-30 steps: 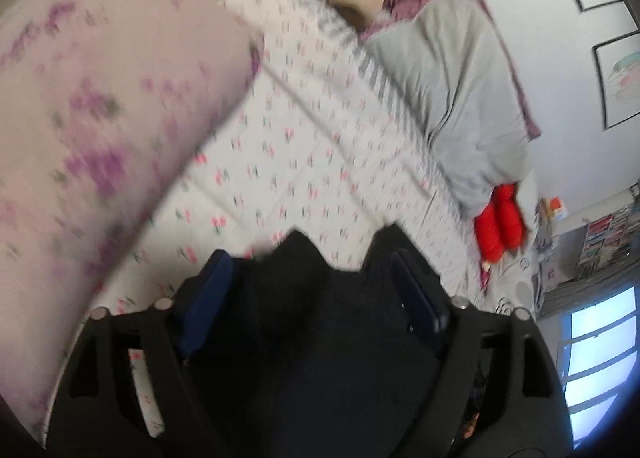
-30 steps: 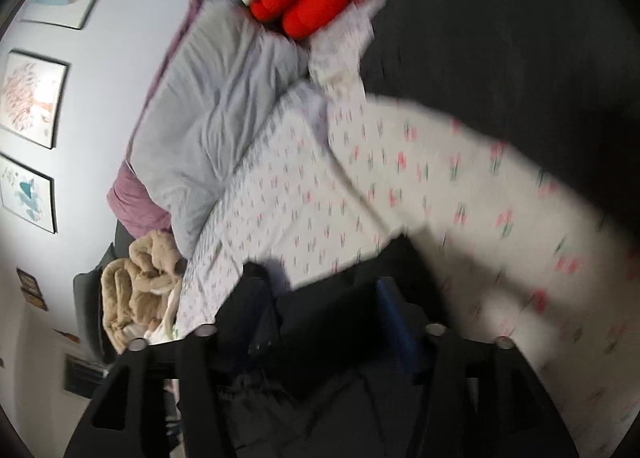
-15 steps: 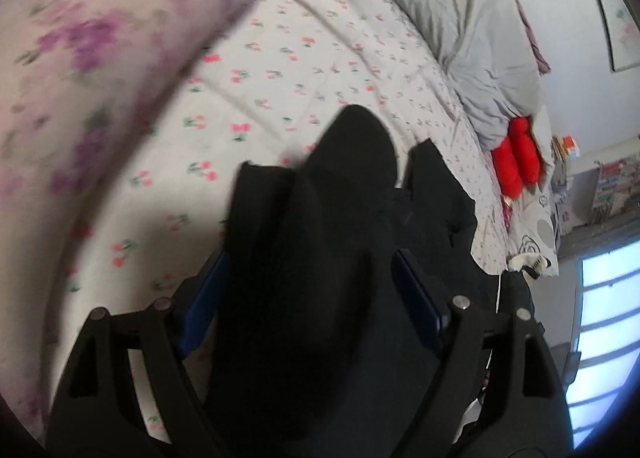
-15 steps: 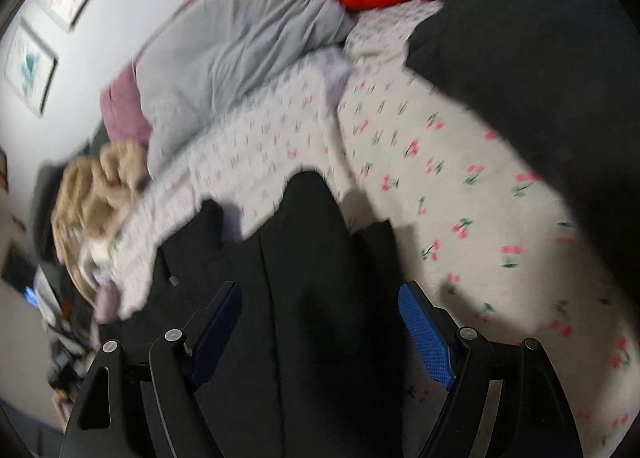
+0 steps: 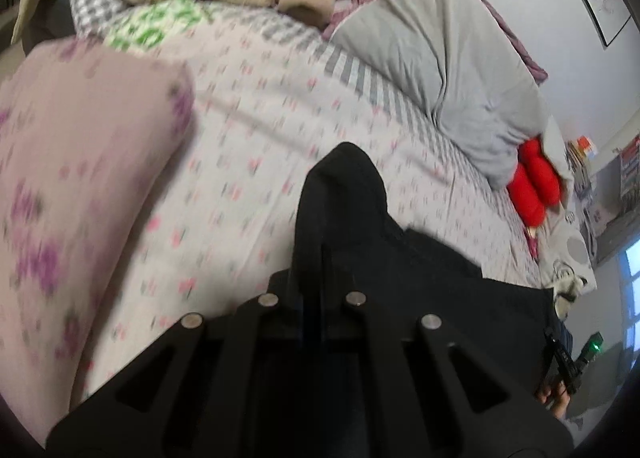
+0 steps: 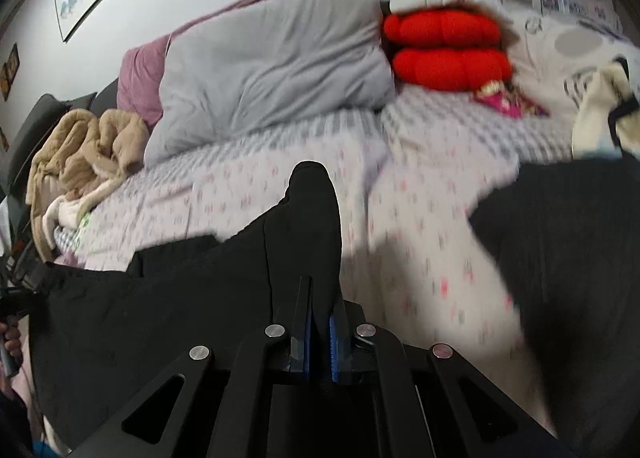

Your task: Fold large clothes

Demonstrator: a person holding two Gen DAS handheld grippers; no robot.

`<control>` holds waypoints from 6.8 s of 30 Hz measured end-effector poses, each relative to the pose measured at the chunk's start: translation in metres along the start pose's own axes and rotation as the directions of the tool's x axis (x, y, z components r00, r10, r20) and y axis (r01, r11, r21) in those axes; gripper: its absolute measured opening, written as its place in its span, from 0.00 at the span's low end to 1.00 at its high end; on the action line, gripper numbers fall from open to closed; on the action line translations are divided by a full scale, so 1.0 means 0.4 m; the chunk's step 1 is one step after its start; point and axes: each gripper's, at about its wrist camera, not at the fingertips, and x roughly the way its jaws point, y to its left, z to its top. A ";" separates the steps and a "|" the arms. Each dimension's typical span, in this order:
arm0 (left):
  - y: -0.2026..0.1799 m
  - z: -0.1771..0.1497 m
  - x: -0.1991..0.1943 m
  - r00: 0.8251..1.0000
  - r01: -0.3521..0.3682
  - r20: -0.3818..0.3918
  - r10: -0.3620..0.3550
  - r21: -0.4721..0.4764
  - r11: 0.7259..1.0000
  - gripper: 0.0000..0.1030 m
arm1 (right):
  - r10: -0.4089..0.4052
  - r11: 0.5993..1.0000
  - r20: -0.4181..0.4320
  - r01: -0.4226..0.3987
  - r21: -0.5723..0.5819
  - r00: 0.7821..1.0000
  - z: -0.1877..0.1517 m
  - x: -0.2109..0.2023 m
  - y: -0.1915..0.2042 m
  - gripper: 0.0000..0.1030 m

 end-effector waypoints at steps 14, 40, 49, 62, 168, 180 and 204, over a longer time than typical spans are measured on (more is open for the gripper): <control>-0.010 0.039 0.329 0.959 -0.281 -0.034 0.283 0.044 0.959 0.06 | -0.194 0.973 -0.187 0.213 0.087 0.963 -0.020 0.319 -0.086 0.04; 0.032 -0.190 -0.066 0.973 -0.227 -0.004 0.229 0.097 0.969 0.75 | -0.118 0.993 -0.112 0.115 -0.038 0.987 -0.084 0.007 0.050 0.87; 0.138 -0.421 -0.137 0.978 -0.193 -0.064 0.198 0.073 0.978 0.75 | -0.141 0.957 -0.060 0.151 0.249 0.988 -0.376 -0.188 -0.106 0.87; 0.130 -0.450 -0.145 0.959 -0.283 0.002 0.283 0.051 0.958 0.11 | -0.045 0.971 -0.104 0.068 0.228 0.994 -0.343 -0.098 -0.110 0.11; 0.130 -0.464 -0.161 0.980 0.166 0.132 -0.146 -0.157 0.974 0.38 | 0.046 0.934 -0.207 -0.115 -0.339 0.977 -0.462 -0.029 0.451 0.28; 0.061 -0.441 -0.201 0.976 0.164 0.155 -0.154 -0.050 0.985 0.38 | 0.125 0.954 -0.281 -0.193 -0.230 0.951 -0.360 0.100 0.478 0.14; 0.019 -0.432 -0.223 0.971 0.172 0.167 -0.172 0.014 0.985 0.38 | 0.123 0.976 -0.228 -0.159 -0.149 0.966 -0.230 0.127 0.387 0.18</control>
